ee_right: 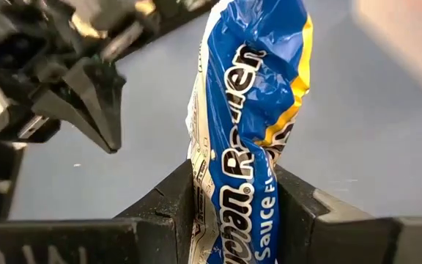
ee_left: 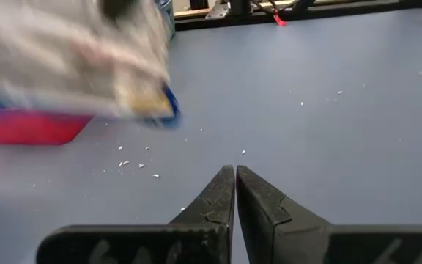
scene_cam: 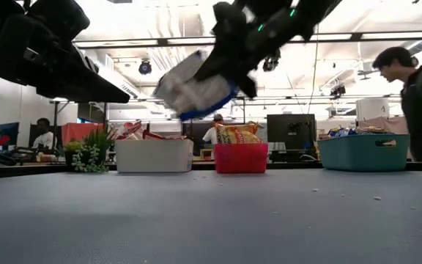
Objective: Sort Maruchan noodles
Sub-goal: Put the blue noodle pack into the green bin
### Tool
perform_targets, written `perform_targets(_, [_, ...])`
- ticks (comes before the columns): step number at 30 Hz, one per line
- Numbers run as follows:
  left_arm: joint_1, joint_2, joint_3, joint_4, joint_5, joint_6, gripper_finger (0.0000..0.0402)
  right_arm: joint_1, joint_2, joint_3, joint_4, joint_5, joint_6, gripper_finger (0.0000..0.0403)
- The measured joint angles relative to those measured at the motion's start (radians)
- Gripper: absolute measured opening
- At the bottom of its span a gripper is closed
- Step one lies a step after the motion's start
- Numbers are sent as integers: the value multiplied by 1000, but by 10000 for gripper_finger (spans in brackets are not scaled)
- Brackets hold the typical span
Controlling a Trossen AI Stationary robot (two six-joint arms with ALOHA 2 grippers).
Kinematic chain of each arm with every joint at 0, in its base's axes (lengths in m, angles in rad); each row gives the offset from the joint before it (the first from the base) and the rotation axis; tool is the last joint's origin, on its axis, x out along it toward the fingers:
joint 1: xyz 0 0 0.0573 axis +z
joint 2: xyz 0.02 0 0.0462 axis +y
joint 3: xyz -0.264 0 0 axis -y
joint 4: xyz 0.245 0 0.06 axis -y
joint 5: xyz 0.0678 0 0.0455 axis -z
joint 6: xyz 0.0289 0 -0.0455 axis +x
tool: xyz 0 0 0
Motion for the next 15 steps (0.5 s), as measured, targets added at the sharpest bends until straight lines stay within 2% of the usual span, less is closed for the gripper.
perform_targets(4, [0, 0, 0, 4, 0, -5, 0, 0, -153, 0, -134, 129, -60, 121])
perform_targets(6, [0, 0, 0, 6, 0, -5, 0, 0, -224, 0, -209, 234, -108, 121])
perform_targets(9, [0, 1, 0, 7, 0, -5, 0, -3, -318, 0, -342, 462, -203, 121])
perform_targets(13, [0, 1, 0, 7, 0, -5, 0, -26, -405, 0, -532, 844, -324, 121])
perform_targets(15, [0, 1, 0, 7, 0, -5, 0, -56, -430, 0, -632, 986, -406, 121])
